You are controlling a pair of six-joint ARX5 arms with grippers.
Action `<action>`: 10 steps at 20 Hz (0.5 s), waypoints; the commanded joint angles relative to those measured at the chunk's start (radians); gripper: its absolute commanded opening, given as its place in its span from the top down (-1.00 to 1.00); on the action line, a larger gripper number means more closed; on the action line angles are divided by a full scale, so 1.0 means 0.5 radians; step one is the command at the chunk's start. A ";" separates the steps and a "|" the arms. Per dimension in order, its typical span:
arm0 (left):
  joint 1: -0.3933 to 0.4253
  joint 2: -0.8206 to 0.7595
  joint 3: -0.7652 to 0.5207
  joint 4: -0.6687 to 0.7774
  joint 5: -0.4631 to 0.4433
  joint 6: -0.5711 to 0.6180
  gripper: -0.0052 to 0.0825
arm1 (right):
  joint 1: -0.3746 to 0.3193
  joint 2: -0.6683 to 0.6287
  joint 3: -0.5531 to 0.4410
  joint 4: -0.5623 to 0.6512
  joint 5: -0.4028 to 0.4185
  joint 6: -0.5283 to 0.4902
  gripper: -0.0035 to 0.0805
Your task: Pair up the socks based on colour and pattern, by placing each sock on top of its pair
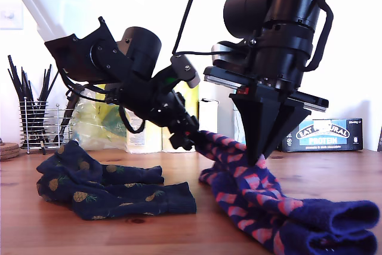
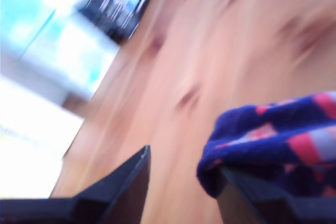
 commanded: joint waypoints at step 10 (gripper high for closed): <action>0.111 -0.425 0.066 -0.562 0.179 0.109 -0.01 | 0.020 0.045 -0.043 0.002 -0.071 0.043 0.95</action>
